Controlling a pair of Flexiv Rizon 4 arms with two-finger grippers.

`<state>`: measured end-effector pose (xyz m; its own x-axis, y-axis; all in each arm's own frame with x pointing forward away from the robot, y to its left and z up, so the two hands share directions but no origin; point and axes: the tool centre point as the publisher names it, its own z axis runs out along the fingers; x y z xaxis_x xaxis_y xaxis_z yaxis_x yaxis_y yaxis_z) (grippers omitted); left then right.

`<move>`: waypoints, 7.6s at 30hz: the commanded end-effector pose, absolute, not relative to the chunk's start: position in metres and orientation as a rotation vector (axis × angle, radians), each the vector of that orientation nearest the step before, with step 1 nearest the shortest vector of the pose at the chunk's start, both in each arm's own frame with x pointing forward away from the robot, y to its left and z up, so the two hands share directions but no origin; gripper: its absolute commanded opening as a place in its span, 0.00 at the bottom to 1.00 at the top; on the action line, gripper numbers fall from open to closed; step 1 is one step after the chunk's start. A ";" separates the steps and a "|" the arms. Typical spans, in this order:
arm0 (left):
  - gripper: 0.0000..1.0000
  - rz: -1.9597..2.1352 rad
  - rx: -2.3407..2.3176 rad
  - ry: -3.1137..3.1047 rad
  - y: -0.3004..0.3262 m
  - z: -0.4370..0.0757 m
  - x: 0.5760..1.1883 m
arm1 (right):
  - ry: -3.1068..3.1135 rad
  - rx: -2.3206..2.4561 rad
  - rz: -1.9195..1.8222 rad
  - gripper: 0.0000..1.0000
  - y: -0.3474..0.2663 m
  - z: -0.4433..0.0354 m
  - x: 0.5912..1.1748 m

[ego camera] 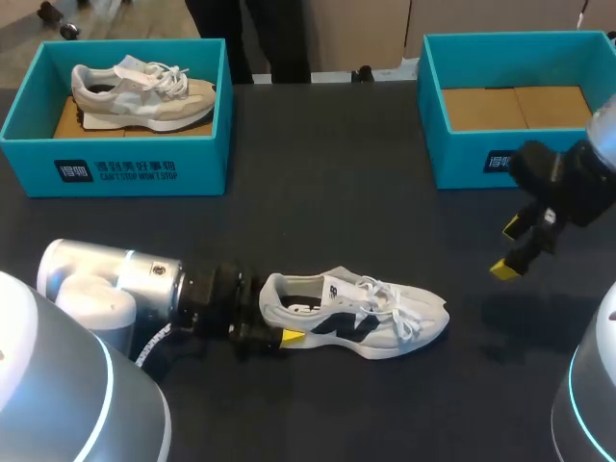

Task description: Take the shoe out of the shoebox, open the shoe tongue, remove and reinsert the insole, then place the shoe into the shoebox

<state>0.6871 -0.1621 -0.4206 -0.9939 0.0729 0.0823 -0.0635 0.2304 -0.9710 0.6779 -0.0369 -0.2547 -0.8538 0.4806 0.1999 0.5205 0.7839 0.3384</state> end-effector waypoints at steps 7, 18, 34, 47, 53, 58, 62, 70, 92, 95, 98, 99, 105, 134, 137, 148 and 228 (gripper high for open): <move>0.00 1.884 -0.007 -2.378 -0.165 -0.422 0.687 | -2.467 -2.029 -0.193 1.00 0.036 -0.228 0.658; 0.00 1.884 -0.007 -2.378 -0.165 -0.422 0.687 | -2.453 -2.049 -0.200 1.00 0.071 -0.212 0.658; 0.00 1.884 -0.007 -2.378 -0.165 -0.422 0.687 | -2.496 -2.283 0.046 1.00 0.161 -0.218 0.659; 0.00 1.884 -0.007 -2.378 -0.165 -0.422 0.687 | -2.472 -2.323 0.278 1.00 0.190 -0.228 0.655; 0.00 1.884 -0.007 -2.378 -0.165 -0.422 0.687 | -2.442 -2.382 0.349 1.00 0.201 -0.232 0.657; 0.00 1.884 -0.007 -2.378 -0.165 -0.422 0.687 | -2.399 -2.516 0.497 1.00 0.227 -0.247 0.662; 0.00 1.884 -0.007 -2.378 -0.165 -0.422 0.687 | -2.361 -2.580 0.556 1.00 0.231 -0.261 0.664; 0.00 1.884 -0.007 -2.378 -0.165 -0.422 0.687 | -2.315 -2.678 0.643 1.00 0.237 -0.283 0.661; 0.00 1.884 -0.007 -2.378 -0.165 -0.422 0.687 | -2.149 -2.886 0.751 1.00 0.208 -0.320 0.665; 0.00 1.884 -0.007 -2.378 -0.165 -0.422 0.687 | -2.133 -2.894 0.743 1.00 0.203 -0.324 0.665; 0.00 1.884 -0.007 -2.378 -0.165 -0.422 0.687 | -2.121 -2.901 0.731 1.00 0.198 -0.329 0.665; 0.00 1.884 -0.007 -2.378 -0.165 -0.422 0.687 | -2.118 -2.901 0.723 1.00 0.196 -0.330 0.666; 0.00 1.884 -0.007 -2.378 -0.165 -0.422 0.687 | -2.098 -2.913 0.672 1.00 0.187 -0.331 0.666; 0.00 1.884 -0.007 -2.378 -0.165 -0.422 0.687 | -2.039 -2.838 0.581 0.51 0.147 -0.313 0.662; 0.00 1.884 -0.007 -2.378 -0.165 -0.422 0.687 | -2.043 -2.813 0.559 0.45 0.146 -0.313 0.661; 0.00 1.884 -0.007 -2.378 -0.165 -0.422 0.687 | -2.097 -2.654 0.454 0.09 0.153 -0.311 0.661; 0.00 1.884 -0.007 -2.378 -0.165 -0.422 0.687 | -2.116 -2.025 -0.355 1.00 0.036 -0.296 0.643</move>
<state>0.6871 -0.1626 -0.4205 -0.9941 0.0718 0.0819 -0.0633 0.2309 -0.9709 0.6552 0.0440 -0.3281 -0.0447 0.9363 0.3483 0.9990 0.0403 0.0200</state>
